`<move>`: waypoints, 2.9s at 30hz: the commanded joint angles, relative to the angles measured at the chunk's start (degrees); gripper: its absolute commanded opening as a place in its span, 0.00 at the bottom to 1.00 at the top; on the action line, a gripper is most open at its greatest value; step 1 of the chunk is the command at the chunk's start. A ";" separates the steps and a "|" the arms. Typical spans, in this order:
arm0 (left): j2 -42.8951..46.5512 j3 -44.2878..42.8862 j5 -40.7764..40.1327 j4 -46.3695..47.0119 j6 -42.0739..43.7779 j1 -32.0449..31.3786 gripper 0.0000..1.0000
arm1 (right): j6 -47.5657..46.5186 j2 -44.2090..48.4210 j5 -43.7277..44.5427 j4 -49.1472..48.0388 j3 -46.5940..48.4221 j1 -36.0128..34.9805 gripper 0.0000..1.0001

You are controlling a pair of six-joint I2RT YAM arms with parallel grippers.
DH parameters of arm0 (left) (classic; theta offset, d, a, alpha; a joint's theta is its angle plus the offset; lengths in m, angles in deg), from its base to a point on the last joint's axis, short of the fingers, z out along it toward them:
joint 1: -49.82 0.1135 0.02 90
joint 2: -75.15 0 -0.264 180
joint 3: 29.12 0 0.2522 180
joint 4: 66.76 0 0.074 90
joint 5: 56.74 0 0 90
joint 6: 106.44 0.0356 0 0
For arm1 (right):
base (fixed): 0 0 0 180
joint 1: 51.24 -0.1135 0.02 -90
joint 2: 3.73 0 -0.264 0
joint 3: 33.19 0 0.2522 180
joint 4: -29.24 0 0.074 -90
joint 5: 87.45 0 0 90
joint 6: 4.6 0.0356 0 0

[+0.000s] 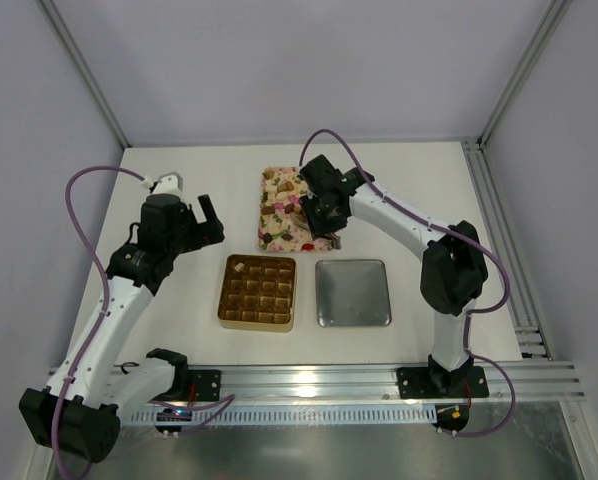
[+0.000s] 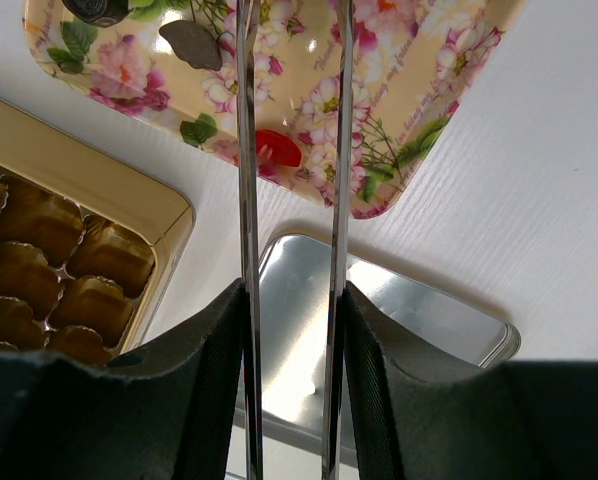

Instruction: Pack the chocolate

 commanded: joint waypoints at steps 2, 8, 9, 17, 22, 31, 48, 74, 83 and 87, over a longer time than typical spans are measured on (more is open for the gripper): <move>0.40 -0.20 -0.84 0.66 0.11 0.06 1.00 | -0.16 0.15 -0.13 -1.41 1.49 -0.37 0.43; 0.57 -0.20 -0.67 0.58 0.11 0.06 1.00 | -0.07 1.21 0.31 -1.06 1.14 -0.37 0.38; 0.57 -0.11 -0.58 0.58 0.11 0.06 1.00 | -0.25 1.21 0.40 -0.89 1.14 -0.37 0.38; 0.75 -0.02 -0.49 0.58 0.11 0.06 1.00 | -0.07 2.79 1.10 -0.18 1.75 -0.28 0.34; 0.83 -0.02 -0.40 0.58 0.11 0.06 1.00 | 0.10 4.46 2.24 0.17 2.10 -0.28 0.34; 1.01 -0.20 -0.49 0.58 0.03 0.06 1.00 | 0.54 6.74 1.89 0.35 1.93 -0.28 0.34; 0.92 -0.11 -0.58 0.58 0.03 0.06 1.00 | 0.80 8.32 0.75 -0.79 -0.88 -0.28 0.34; 0.48 -0.20 -0.23 0.66 0.02 0.06 1.00 | 2.65 15.44 -1.80 2.28 0.52 -5.72 0.33; 0.39 -0.11 -0.14 0.58 0.02 0.06 1.00 | 5.29 17.29 -0.57 3.86 0.70 -13.97 0.33; 0.48 -0.20 0.04 0.58 -0.06 0.06 1.00 | 6.78 17.91 -0.57 3.42 -0.62 -16.71 0.33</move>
